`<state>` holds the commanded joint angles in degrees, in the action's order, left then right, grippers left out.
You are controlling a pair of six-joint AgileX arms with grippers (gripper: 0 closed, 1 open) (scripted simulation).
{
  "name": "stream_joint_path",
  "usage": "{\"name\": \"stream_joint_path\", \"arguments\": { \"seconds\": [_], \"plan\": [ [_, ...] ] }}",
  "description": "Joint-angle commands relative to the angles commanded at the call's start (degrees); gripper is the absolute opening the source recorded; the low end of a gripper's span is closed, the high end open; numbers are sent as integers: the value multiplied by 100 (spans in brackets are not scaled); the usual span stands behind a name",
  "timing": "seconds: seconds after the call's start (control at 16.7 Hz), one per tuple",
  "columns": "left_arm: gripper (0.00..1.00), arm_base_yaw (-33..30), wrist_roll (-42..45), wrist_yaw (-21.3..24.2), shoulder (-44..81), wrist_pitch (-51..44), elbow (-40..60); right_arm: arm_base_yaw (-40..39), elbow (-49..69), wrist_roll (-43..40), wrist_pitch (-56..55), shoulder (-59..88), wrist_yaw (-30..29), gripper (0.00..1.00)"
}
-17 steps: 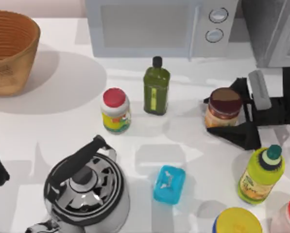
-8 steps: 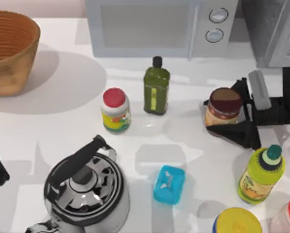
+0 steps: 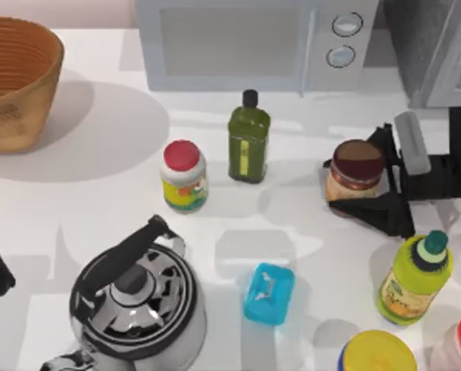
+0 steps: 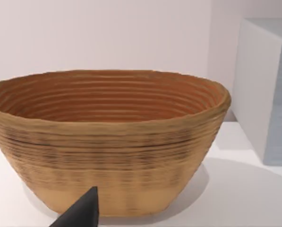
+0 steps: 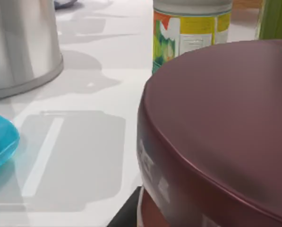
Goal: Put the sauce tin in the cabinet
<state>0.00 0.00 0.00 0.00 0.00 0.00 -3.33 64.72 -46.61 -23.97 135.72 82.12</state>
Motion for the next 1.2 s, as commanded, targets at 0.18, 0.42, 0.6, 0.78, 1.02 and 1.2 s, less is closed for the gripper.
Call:
{"name": "stream_joint_path", "arguments": {
  "seconds": [0.18, 0.42, 0.6, 0.78, 1.02, 1.2],
  "plan": [
    [100, 0, 0, 0, 0, 0, 0, 10, 27, 18, 211, -191, -30, 0],
    [100, 0, 0, 0, 0, 0, 0, 9, 174, -1, 983, -760, -30, 0],
    [100, 0, 0, 0, 0, 0, 0, 14, 295, -28, 1456, -1155, -22, 0],
    [100, 0, 0, 0, 0, 0, 0, -10, 405, -43, 1926, -1523, 20, 0],
    [100, 0, 0, 0, 0, 0, 0, -9, 558, -58, 2796, -2114, 35, 0],
    [100, 0, 0, 0, 0, 0, 0, 0, 624, -69, 2946, -2254, 35, 0]
  ]
}}
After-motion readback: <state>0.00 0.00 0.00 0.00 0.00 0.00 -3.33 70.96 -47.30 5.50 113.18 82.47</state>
